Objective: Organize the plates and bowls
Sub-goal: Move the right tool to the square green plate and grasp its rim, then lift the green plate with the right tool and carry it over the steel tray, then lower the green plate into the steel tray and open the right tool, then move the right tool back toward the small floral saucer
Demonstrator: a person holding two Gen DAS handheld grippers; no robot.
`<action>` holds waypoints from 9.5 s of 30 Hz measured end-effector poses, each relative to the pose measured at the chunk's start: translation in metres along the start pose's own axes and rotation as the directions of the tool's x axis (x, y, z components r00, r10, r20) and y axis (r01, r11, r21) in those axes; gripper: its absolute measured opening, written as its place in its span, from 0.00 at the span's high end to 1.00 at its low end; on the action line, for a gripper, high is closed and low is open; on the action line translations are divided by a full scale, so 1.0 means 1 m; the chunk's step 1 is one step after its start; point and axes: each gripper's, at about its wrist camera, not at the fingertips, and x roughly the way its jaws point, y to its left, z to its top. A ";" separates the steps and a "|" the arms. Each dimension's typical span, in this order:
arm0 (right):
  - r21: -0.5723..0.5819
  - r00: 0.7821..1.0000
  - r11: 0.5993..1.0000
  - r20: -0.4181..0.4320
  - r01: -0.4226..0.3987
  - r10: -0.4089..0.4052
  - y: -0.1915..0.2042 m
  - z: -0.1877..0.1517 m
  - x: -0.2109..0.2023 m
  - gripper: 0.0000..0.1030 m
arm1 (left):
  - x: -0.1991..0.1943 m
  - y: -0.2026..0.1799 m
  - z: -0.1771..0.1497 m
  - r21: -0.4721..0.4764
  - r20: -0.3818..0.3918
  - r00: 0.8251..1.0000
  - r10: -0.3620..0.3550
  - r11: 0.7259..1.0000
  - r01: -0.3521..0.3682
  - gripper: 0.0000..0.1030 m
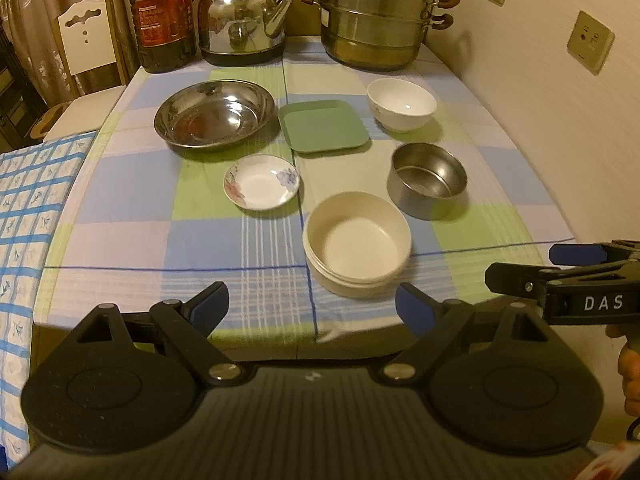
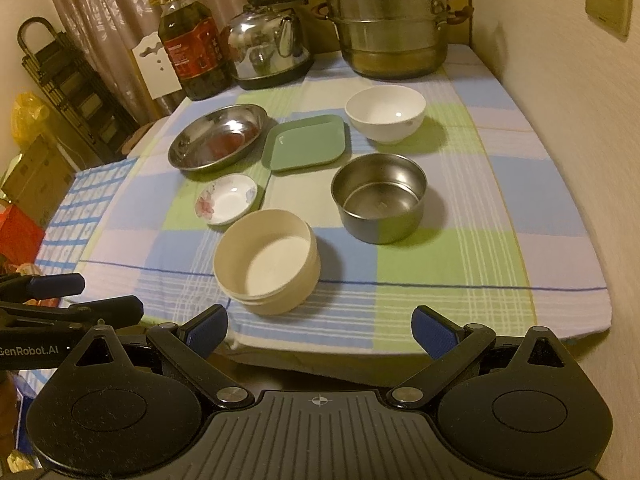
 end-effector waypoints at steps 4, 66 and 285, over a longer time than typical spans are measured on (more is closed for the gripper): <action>0.016 1.000 1.000 0.005 0.007 -0.007 0.003 0.010 0.009 0.04 | 0.010 0.008 0.014 0.014 0.003 1.000 -0.004 1.000 0.004 0.13; 0.195 0.978 0.959 -0.082 0.203 -0.191 -0.029 0.191 0.281 0.73 | 0.307 0.065 0.191 -0.003 -0.138 0.984 -0.113 0.994 0.113 0.71; 0.063 0.991 0.991 0.060 -0.121 0.117 -0.038 -0.006 0.015 0.35 | 0.019 0.023 -0.022 -0.119 -0.010 0.998 0.058 0.991 -0.059 0.69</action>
